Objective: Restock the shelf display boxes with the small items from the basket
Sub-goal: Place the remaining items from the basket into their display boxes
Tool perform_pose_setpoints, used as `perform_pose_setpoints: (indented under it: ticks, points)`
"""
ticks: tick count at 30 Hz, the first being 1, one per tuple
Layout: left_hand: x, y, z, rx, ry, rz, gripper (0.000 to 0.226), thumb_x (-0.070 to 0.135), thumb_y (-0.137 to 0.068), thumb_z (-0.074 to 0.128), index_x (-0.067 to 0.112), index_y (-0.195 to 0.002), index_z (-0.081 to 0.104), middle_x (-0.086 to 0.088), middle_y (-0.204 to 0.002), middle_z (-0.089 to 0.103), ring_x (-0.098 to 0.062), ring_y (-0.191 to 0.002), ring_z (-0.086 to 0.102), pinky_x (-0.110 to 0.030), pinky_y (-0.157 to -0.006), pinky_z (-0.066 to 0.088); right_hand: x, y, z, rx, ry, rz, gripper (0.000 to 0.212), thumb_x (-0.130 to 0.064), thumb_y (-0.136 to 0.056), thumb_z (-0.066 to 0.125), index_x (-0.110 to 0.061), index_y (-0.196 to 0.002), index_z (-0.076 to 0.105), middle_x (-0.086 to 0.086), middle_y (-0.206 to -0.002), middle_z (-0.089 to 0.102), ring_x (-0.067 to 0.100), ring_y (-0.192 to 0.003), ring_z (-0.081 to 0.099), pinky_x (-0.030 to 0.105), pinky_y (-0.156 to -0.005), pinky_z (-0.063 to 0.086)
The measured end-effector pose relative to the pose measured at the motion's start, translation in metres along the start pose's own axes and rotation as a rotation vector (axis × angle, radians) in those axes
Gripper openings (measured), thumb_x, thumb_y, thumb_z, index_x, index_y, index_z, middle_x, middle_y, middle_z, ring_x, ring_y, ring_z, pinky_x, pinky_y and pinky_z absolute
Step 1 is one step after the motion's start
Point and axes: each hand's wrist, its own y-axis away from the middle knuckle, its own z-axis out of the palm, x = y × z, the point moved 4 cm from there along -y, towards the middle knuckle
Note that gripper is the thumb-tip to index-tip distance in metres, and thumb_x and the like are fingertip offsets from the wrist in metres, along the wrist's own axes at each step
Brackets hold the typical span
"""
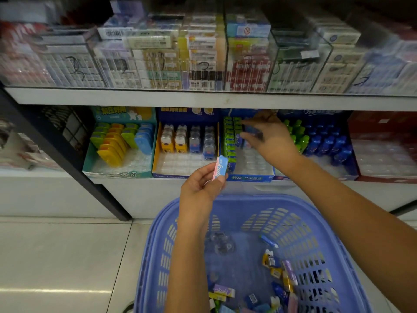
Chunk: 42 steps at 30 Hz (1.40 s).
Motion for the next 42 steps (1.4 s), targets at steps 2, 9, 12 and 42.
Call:
perform_pose_setpoints:
  ticks: [2,9,12,42]
  points:
    - [0.002,0.002,0.005,-0.005,-0.014,0.03,0.028,0.0,-0.085,0.065,0.024,-0.101,0.068,-0.003,-0.101,0.073,-0.019,-0.097,0.069,-0.027,-0.083,0.056,-0.01,0.021,-0.008,-0.049,-0.383,0.072,0.011,-0.033,-0.084,0.068,-0.032,-0.094,0.071,-0.014,-0.079,0.067,-0.004,-0.072,0.058,0.017,-0.069,0.045]
    - [0.021,0.001,0.033,-0.182,-0.127,0.177,0.026,0.001,-0.087,0.064,0.015,-0.109,0.065,-0.006,-0.108,0.071,-0.015,-0.099,0.068,-0.022,-0.083,0.055,-0.026,0.061,-0.022,-0.157,-0.796,0.083,0.024,-0.026,-0.068,0.074,-0.022,-0.091,0.07,-0.004,-0.084,0.072,0.013,-0.08,0.07,0.024,-0.075,0.057]
    - [0.026,-0.002,0.043,-0.225,-0.24,0.245,0.03,0.002,-0.089,0.063,0.022,-0.111,0.063,0.006,-0.108,0.069,-0.006,-0.099,0.066,-0.02,-0.084,0.054,-0.019,0.055,-0.031,-0.109,-0.777,0.088,0.018,-0.027,-0.07,0.075,-0.023,-0.087,0.069,-0.007,-0.083,0.072,0.013,-0.081,0.069,0.028,-0.078,0.058]
    - [0.003,-0.002,0.037,-0.13,-0.648,0.466,0.016,0.025,-0.096,0.054,0.036,-0.105,0.061,0.02,-0.097,0.064,0.006,-0.09,0.059,-0.007,-0.073,0.045,0.002,0.06,-0.013,-0.302,-0.031,0.076,0.02,-0.037,-0.08,0.071,-0.019,-0.084,0.062,-0.012,-0.068,0.053,0.0,-0.061,0.049,0.008,-0.057,0.039]
